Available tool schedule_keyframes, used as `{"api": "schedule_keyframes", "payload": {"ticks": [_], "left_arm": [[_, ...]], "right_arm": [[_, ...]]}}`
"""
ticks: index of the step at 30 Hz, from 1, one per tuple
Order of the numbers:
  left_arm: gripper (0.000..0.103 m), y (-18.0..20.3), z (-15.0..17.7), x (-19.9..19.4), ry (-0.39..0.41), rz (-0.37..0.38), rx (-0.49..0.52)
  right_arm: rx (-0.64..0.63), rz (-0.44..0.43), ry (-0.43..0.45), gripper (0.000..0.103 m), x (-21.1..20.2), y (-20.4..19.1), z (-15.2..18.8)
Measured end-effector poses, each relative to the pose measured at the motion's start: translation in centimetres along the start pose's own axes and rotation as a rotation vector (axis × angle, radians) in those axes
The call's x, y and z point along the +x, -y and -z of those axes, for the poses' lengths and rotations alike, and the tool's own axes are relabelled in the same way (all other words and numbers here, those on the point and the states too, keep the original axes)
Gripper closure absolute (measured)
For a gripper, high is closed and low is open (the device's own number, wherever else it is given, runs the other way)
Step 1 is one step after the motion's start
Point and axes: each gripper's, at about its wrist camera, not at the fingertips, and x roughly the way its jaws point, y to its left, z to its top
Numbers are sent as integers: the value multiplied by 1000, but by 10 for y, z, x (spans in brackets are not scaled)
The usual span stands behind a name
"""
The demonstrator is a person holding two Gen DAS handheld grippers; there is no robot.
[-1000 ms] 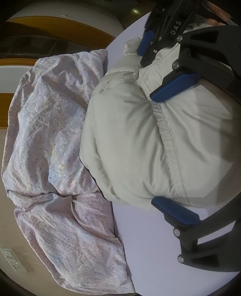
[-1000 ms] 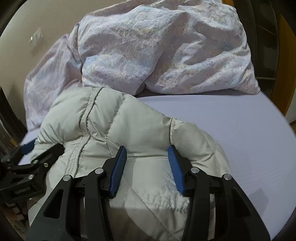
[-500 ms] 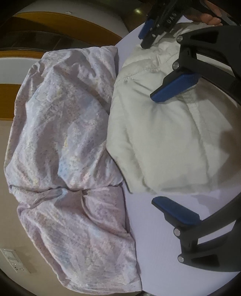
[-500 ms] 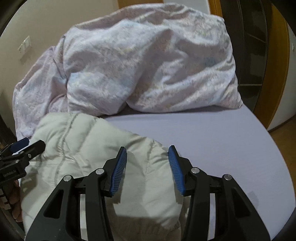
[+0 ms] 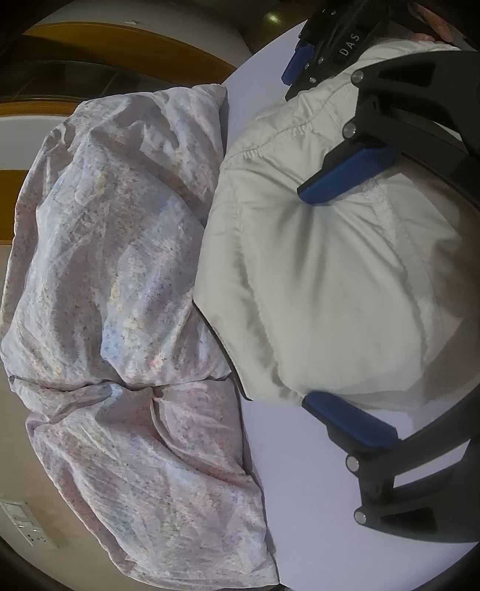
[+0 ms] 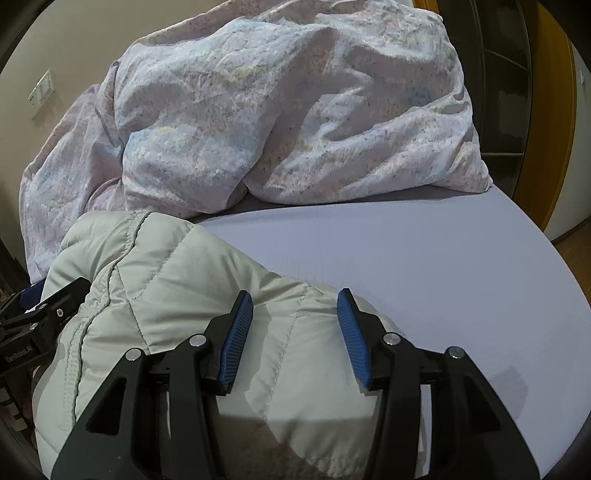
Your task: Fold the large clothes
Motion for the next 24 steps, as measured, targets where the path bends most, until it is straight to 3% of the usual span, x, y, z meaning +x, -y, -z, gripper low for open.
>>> {"api": "schedule_keyframes", "payload": {"ticks": [24], "left_arm": [[2,-7,10,11,4,39,-68]], "right_arm": [[-2,-9,-28,52,13,-3,2]]}}
